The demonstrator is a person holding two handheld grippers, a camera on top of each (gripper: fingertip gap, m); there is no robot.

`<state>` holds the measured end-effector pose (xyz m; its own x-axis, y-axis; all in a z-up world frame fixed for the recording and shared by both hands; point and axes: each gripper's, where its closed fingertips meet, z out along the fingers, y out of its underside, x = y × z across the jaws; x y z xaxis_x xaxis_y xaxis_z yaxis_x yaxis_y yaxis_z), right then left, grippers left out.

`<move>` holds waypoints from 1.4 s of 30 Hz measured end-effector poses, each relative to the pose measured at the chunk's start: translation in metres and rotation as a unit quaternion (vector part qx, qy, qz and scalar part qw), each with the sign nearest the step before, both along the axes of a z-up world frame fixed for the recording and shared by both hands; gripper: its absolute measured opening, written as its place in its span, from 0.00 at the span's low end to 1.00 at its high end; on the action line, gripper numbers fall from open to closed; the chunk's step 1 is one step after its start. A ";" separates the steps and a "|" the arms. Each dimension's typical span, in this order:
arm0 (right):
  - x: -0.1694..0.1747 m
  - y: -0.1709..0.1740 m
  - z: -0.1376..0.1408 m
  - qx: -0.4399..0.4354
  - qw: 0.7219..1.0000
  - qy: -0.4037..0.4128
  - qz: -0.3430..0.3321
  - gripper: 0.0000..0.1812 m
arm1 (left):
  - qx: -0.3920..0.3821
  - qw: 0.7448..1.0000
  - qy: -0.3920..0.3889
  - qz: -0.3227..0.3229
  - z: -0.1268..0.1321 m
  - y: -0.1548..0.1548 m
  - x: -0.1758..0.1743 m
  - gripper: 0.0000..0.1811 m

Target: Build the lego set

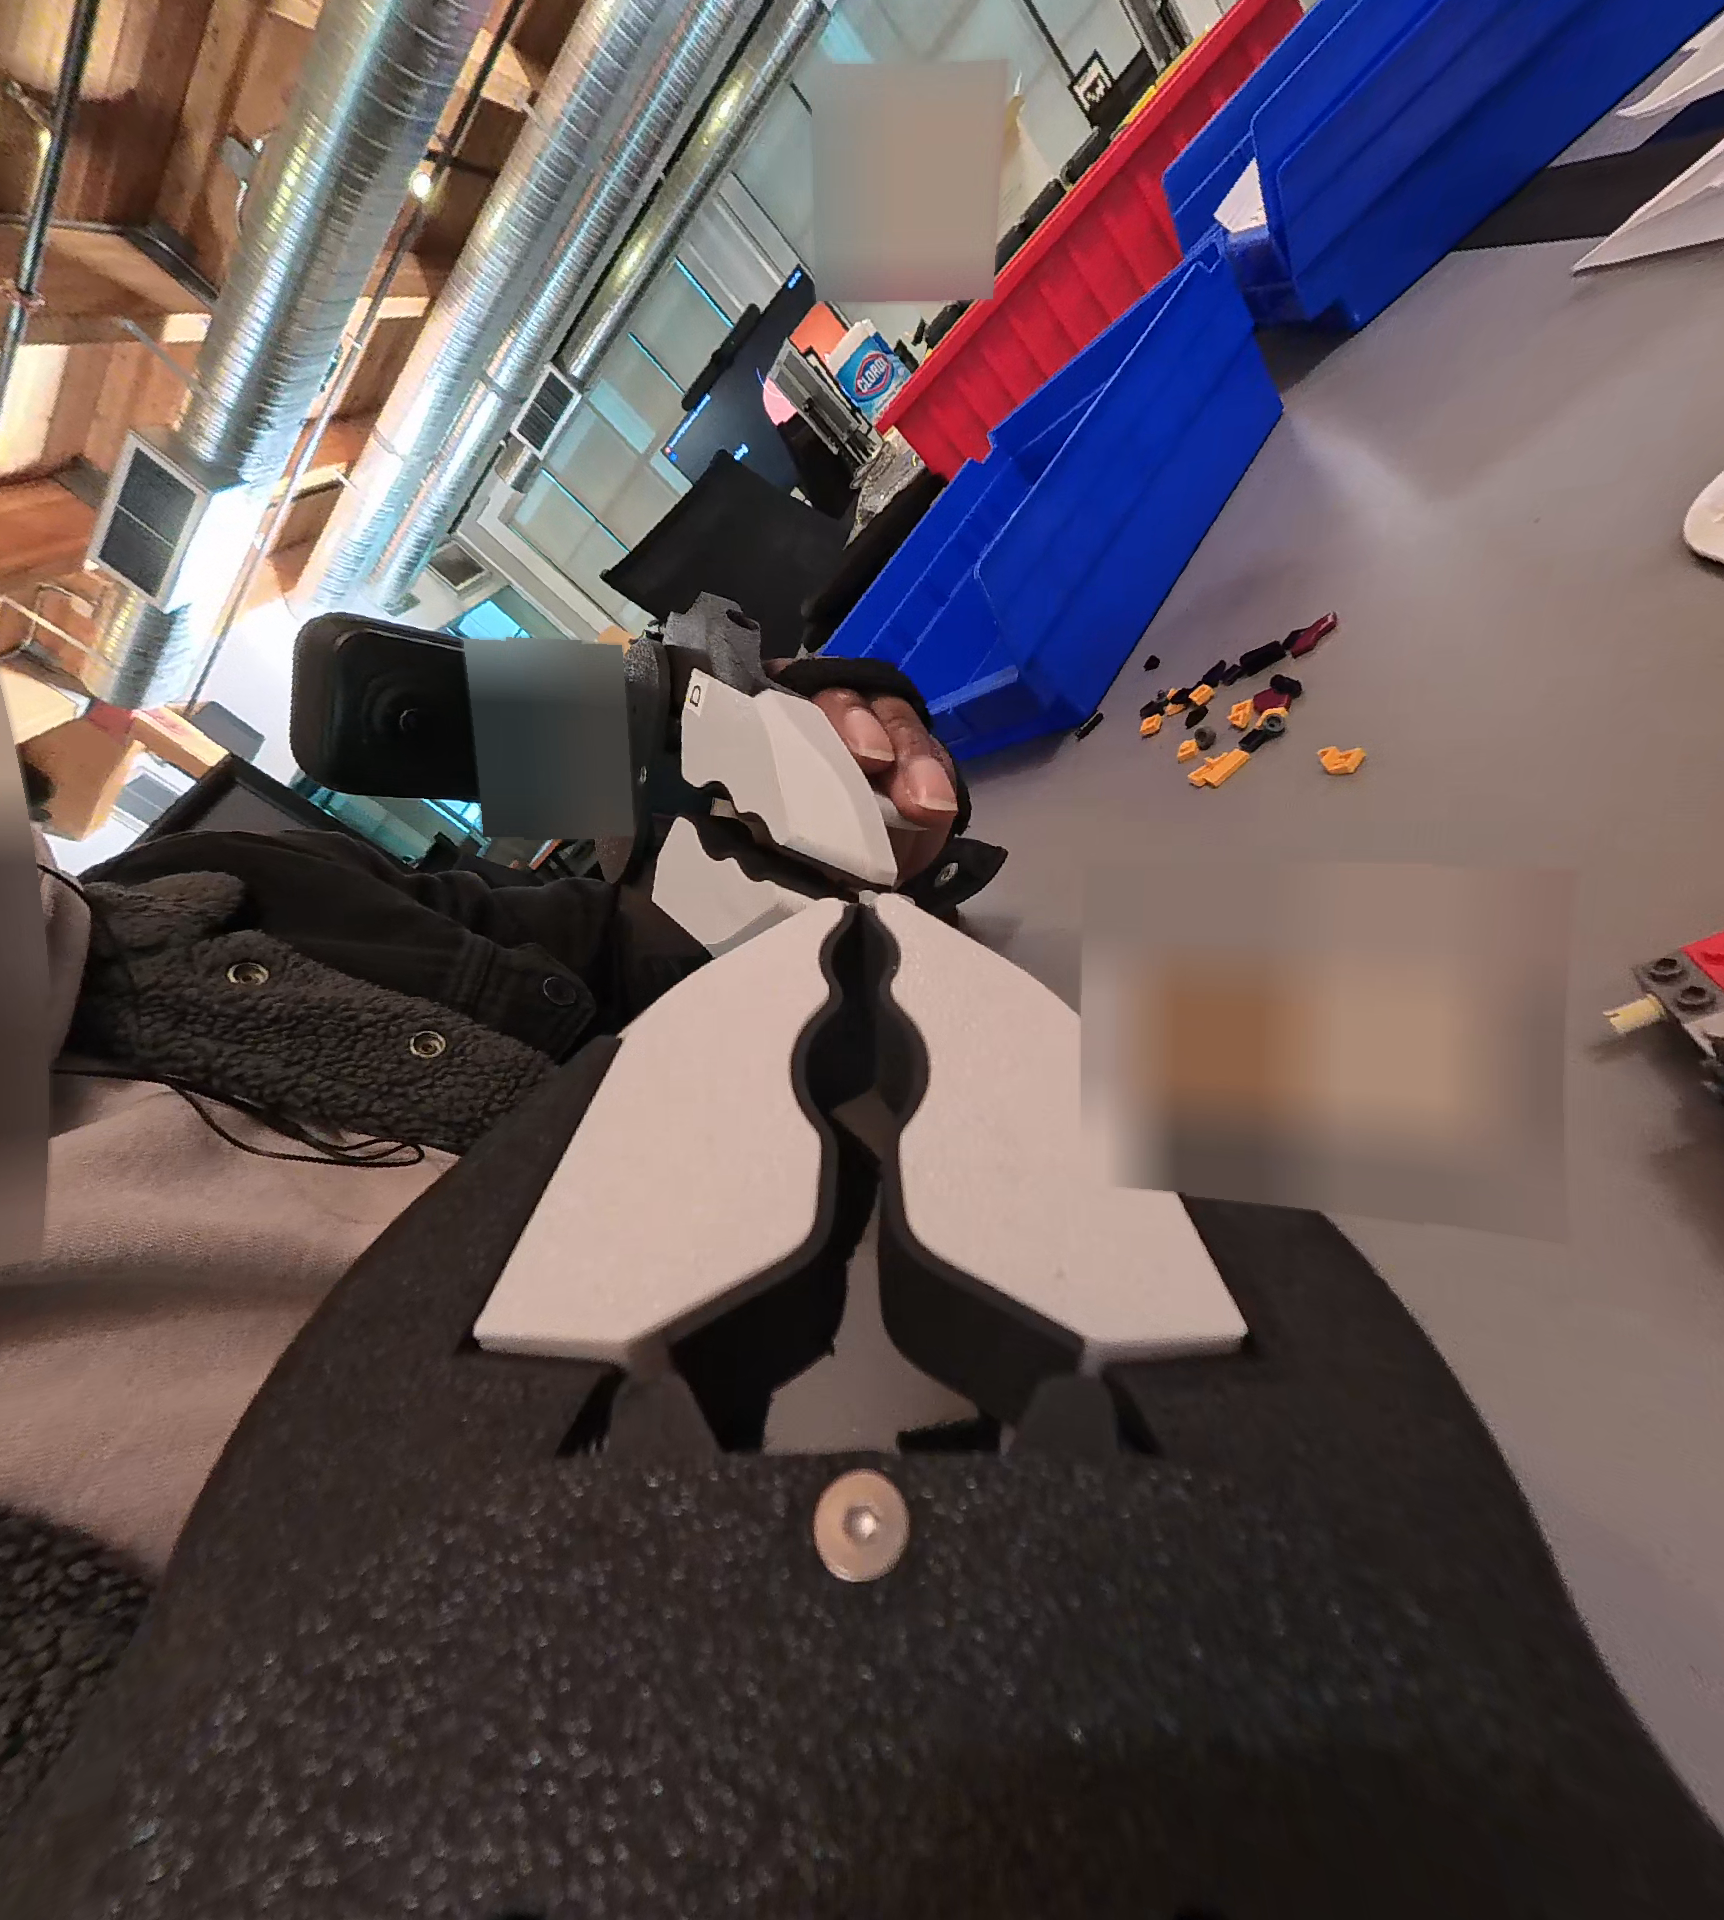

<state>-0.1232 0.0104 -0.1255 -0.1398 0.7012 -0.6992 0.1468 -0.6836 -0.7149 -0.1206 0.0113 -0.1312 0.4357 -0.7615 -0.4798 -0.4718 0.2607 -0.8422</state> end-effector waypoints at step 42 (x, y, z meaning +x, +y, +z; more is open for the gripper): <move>0.004 0.002 0.003 0.029 1.000 0.010 -0.002 0.03 | -0.077 0.996 -0.047 -0.029 0.000 -0.004 0.001 0.06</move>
